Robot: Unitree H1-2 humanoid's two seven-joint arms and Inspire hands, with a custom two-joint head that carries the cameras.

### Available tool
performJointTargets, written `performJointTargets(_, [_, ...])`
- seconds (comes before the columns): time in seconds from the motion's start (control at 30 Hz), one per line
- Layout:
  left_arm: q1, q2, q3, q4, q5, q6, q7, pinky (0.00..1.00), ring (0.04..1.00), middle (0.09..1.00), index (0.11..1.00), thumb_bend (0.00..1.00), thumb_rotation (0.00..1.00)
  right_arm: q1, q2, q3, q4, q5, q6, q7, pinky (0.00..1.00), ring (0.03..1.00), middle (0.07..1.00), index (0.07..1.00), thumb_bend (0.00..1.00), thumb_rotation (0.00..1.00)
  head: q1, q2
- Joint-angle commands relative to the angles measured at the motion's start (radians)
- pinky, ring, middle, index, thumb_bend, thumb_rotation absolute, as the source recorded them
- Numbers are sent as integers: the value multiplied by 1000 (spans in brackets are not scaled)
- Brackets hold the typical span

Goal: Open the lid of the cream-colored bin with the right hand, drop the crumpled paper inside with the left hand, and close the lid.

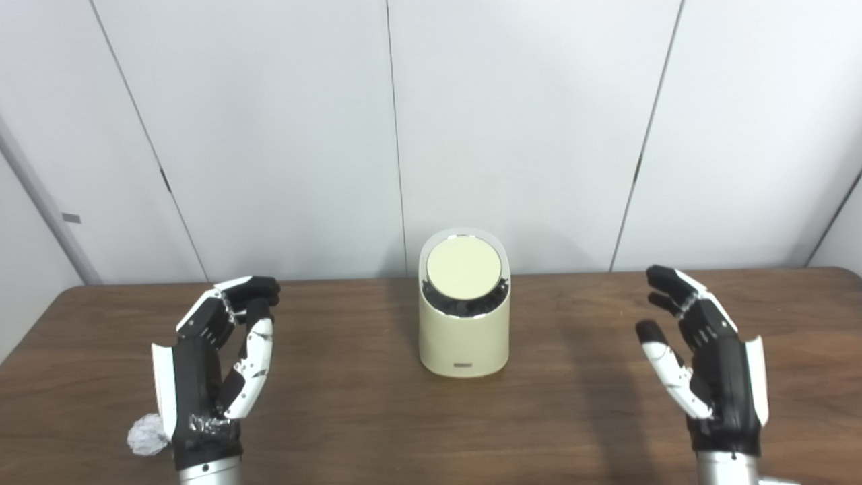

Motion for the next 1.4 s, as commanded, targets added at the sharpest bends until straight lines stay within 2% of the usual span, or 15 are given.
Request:
performJointTargets(0.0, [-25,-6,-6,-17,15,-31,6,508,599,617,597,249,419,-97,-6,19,-85,-54,60,24,784,852,837,802,531,653,0,0])
performJointTargets(0.1, [-27,-10,-10,-16,22,-32,8,509,600,618,598,245,427,-154,-19,42,-142,-91,160,65,789,872,860,824,579,714,1,-3])
performJointTargets(0.27, [-32,-18,-13,-13,20,-36,9,503,597,617,598,233,405,-285,-31,99,-247,-218,423,167,804,896,884,861,756,829,4,-8])
performJointTargets(0.33, [-33,-23,-14,-11,23,-37,11,503,599,616,598,236,404,-333,-40,118,-256,-230,488,205,840,933,929,907,810,859,8,-11])
performJointTargets(0.4, [-33,-29,-16,-11,20,-36,12,503,597,615,597,241,404,-379,-42,131,-245,-223,533,232,835,919,955,943,826,845,9,-12])
performJointTargets(0.43, [-33,-31,-16,-12,18,-36,12,505,597,616,598,239,403,-406,-43,140,-230,-228,553,243,777,871,963,956,853,827,10,-14])
performJointTargets(0.47, [-34,-33,-17,-11,19,-37,13,505,596,615,598,237,400,-427,-46,149,-215,-236,567,252,738,863,969,961,864,813,12,-15])
performJointTargets(0.5, [-34,-34,-18,-10,19,-39,13,504,595,616,598,236,398,-450,-52,163,-196,-251,576,260,713,865,975,965,868,803,15,-15])
performJointTargets(0.63, [-33,-43,-18,-15,22,-37,15,507,598,616,598,249,402,-509,-70,211,-101,-278,558,267,806,950,998,978,846,780,19,-13])
performJointTargets(0.77, [-30,-51,-21,-23,32,-37,15,504,596,613,596,246,398,-565,-91,274,-14,-344,569,282,864,982,1000,999,862,777,23,-13])
performJointTargets(0.87, [-30,-55,-22,-22,37,-39,15,508,597,615,596,241,391,-595,-94,301,49,-370,570,282,916,995,1000,995,834,725,25,-13])
performJointTargets(1.03, [-31,-59,-23,-21,47,-43,20,513,601,620,599,235,388,-625,-88,314,162,-392,552,256,941,996,999,988,840,629,29,-12])
performJointTargets(1.37, [-33,-61,-26,-18,47,-43,19,512,604,621,599,232,389,-663,-75,335,368,-426,539,203,958,1000,1000,979,976,536,24,-18])
